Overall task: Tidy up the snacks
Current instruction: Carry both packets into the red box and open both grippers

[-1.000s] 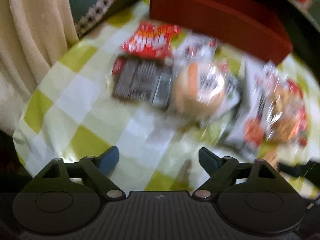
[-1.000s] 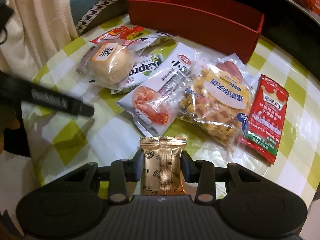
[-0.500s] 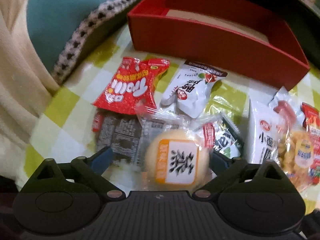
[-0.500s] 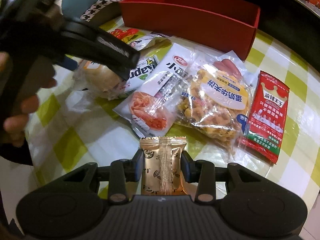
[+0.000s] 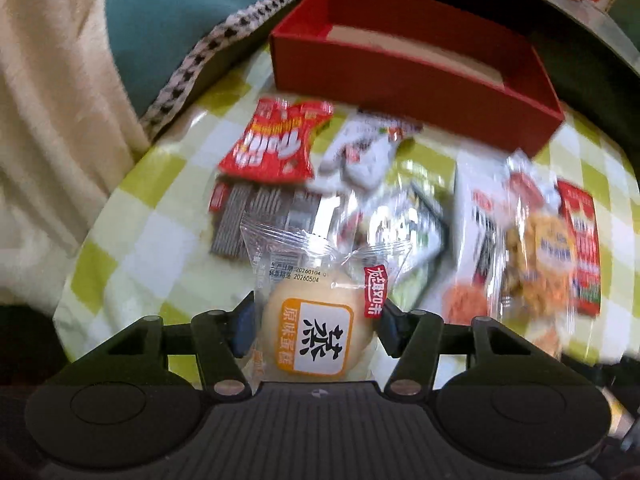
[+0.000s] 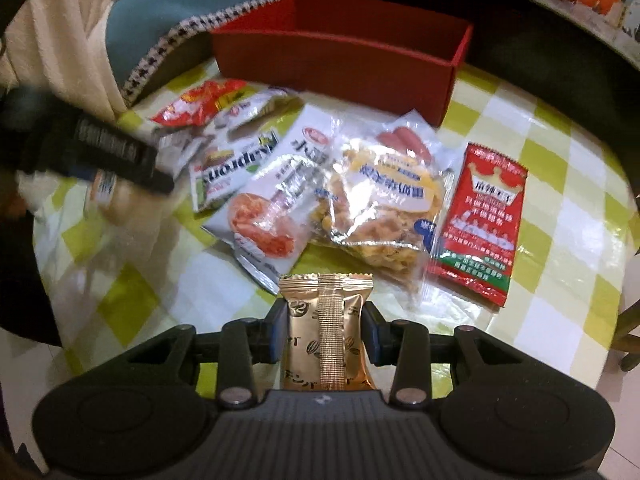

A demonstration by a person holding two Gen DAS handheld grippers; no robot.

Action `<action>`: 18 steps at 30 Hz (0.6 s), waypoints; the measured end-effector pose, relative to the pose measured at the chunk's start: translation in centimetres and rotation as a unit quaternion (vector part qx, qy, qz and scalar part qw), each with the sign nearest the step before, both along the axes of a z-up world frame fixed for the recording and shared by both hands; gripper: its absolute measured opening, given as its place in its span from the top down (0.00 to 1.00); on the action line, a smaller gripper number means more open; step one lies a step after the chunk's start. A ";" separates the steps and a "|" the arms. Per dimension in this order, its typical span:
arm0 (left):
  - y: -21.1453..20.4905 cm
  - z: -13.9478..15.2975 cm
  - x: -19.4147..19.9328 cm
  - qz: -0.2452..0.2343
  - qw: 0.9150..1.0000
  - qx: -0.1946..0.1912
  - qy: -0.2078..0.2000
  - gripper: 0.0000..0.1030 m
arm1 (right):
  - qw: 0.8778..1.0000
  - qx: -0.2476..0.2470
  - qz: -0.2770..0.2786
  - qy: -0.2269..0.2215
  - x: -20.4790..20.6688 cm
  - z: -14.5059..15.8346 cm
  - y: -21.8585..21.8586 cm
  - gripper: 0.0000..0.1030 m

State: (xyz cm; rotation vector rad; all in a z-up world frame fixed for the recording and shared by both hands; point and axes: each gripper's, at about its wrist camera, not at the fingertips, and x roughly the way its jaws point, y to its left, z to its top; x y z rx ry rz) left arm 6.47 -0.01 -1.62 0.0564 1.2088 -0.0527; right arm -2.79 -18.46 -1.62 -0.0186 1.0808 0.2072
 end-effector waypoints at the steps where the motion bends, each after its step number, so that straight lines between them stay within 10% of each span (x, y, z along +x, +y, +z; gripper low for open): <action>1: 0.0 0.2 -0.6 -0.004 1.000 0.001 0.001 0.37 | 1.000 0.000 0.000 -0.006 -0.1 0.5 0.2 0.51; 18: -0.1 3.8 -1.2 -0.047 0.996 -0.067 -0.036 0.37 | 0.996 -0.002 -0.051 -0.067 0.1 6.9 1.4 0.51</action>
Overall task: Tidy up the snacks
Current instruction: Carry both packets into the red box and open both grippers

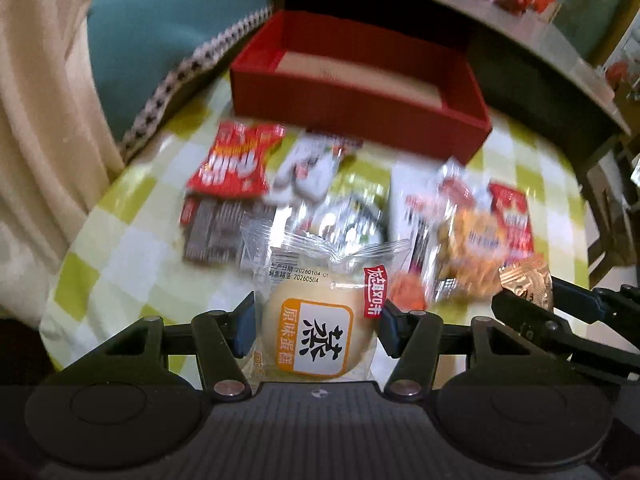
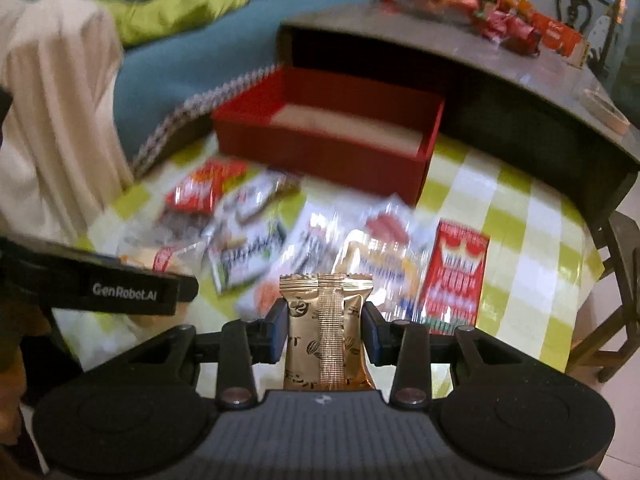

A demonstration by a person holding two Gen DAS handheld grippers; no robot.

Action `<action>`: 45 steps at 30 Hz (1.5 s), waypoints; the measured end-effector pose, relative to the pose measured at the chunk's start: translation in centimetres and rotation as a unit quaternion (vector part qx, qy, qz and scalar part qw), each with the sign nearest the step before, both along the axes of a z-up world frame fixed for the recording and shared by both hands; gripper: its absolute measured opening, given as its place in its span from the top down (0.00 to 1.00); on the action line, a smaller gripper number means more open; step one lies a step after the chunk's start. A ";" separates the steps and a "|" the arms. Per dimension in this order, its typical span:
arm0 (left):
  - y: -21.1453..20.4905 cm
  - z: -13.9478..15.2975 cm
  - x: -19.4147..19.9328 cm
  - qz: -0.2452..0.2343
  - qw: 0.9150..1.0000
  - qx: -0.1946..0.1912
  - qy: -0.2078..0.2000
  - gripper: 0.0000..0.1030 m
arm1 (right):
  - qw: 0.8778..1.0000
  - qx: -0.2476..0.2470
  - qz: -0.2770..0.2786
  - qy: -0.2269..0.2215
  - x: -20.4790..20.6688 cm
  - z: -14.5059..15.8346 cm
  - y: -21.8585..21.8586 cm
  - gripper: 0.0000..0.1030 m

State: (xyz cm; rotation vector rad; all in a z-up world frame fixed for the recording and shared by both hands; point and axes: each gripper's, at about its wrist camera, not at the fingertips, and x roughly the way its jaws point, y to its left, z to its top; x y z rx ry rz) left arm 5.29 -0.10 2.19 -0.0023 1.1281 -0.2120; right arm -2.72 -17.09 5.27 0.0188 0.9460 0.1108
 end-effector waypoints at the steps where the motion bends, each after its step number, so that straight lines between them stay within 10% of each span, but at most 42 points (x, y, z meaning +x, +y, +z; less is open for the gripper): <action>1: -0.3 0.2 0.7 0.001 1.000 -0.001 -0.004 0.37 | 1.000 0.006 -0.006 -0.007 0.7 0.3 -0.4 0.51; 22: -4.2 2.5 16.7 0.038 0.997 -0.041 -0.057 0.37 | 0.996 0.030 -0.051 -0.068 17.6 1.8 -4.4 0.51; 45: -5.7 -3.1 24.3 0.047 0.998 -0.010 -0.036 0.41 | 0.999 0.016 -0.031 -0.025 27.1 -5.7 -4.5 0.51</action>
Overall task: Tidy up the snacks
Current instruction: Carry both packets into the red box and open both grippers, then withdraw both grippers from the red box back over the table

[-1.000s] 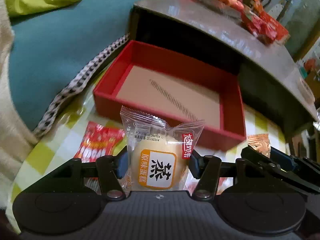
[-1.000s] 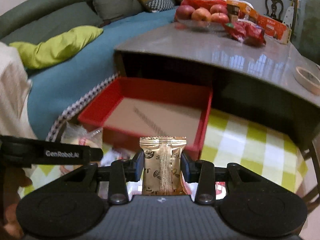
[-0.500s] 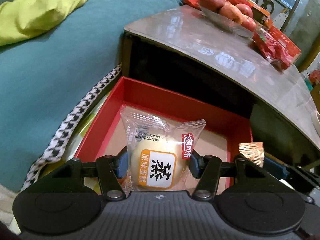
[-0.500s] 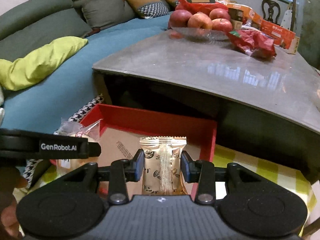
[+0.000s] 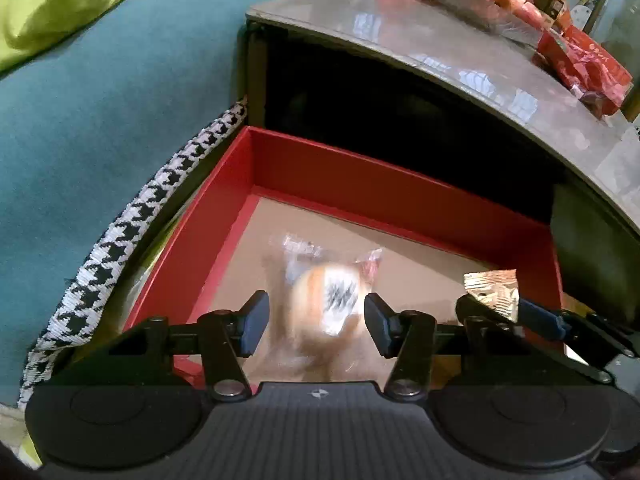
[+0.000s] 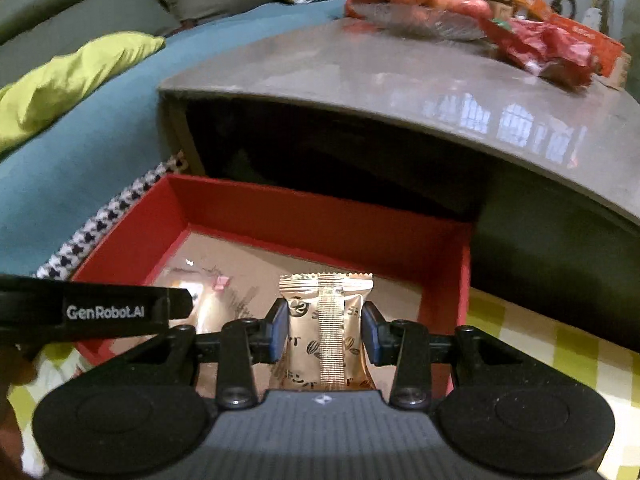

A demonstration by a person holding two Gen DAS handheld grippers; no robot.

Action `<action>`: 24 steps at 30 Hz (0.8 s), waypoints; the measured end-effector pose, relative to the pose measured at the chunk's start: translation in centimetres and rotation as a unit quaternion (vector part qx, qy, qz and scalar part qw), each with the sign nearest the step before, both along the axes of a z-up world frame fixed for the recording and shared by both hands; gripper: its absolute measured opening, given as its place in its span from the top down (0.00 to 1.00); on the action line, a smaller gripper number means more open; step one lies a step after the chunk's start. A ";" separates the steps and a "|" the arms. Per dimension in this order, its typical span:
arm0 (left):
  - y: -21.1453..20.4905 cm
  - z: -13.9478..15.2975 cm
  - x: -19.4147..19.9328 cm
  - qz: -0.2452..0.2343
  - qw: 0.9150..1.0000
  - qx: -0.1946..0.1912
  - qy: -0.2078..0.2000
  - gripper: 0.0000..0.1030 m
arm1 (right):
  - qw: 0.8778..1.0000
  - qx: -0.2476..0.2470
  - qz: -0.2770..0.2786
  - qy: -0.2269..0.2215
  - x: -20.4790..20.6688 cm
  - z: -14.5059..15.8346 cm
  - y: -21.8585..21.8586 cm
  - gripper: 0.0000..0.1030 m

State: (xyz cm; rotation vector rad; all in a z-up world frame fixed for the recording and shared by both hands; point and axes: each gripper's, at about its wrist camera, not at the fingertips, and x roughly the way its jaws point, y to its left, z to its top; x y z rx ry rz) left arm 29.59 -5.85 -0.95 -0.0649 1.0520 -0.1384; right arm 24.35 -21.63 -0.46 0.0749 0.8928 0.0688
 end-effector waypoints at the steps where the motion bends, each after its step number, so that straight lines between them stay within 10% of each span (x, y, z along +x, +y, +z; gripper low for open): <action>1: 0.1 0.0 0.0 0.002 1.000 0.002 -0.002 0.39 | 1.000 -0.002 0.003 0.004 0.1 -0.2 0.2 0.51; 24: 0.8 2.7 -1.6 0.002 1.000 -0.005 -0.026 0.21 | 0.999 0.002 -0.028 -0.025 -1.1 2.8 -1.0 0.42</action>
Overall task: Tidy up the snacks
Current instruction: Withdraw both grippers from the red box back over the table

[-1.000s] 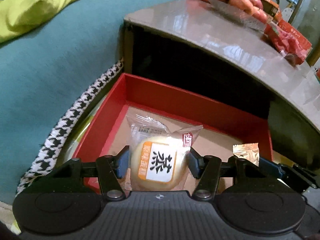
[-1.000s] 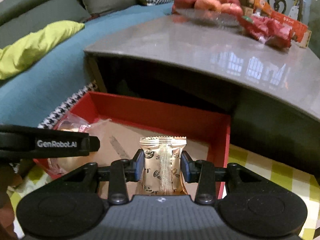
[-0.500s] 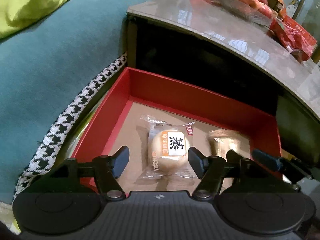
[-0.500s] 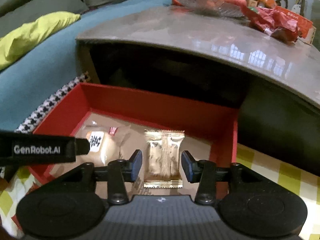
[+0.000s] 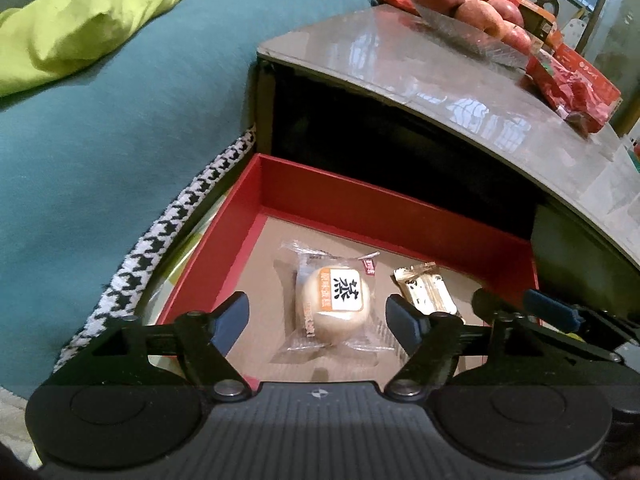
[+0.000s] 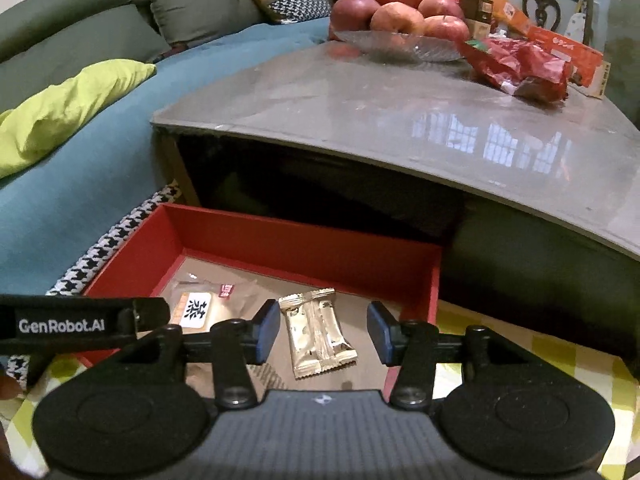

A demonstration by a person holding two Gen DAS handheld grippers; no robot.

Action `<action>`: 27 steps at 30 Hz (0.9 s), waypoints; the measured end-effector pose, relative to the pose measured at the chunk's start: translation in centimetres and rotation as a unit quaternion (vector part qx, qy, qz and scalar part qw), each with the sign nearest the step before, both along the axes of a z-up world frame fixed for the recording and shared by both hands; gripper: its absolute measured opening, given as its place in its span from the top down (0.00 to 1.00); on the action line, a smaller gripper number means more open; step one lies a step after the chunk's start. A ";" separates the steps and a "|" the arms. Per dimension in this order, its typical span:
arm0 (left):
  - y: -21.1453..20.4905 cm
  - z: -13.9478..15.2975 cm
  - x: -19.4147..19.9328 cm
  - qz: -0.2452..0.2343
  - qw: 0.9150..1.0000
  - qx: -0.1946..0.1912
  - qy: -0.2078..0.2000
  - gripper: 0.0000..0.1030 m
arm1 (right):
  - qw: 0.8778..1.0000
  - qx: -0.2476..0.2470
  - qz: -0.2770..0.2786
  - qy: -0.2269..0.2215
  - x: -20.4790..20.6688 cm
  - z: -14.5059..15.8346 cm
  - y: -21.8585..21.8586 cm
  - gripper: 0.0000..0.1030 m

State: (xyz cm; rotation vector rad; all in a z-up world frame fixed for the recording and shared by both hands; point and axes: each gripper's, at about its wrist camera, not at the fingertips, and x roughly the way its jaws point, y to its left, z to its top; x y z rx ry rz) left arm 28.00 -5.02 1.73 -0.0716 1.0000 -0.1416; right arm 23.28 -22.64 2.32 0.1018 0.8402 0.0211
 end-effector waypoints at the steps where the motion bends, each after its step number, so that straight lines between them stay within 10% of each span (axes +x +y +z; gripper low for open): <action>1: 0.1 0.2 -0.2 0.000 1.000 0.001 -0.001 0.21 | 1.000 0.000 0.000 0.001 -0.1 0.1 0.0 0.42; 27: 3.4 -1.8 -7.0 -0.042 0.997 -0.007 0.067 0.14 | 0.999 -0.017 0.041 0.015 -7.4 2.0 1.7 0.37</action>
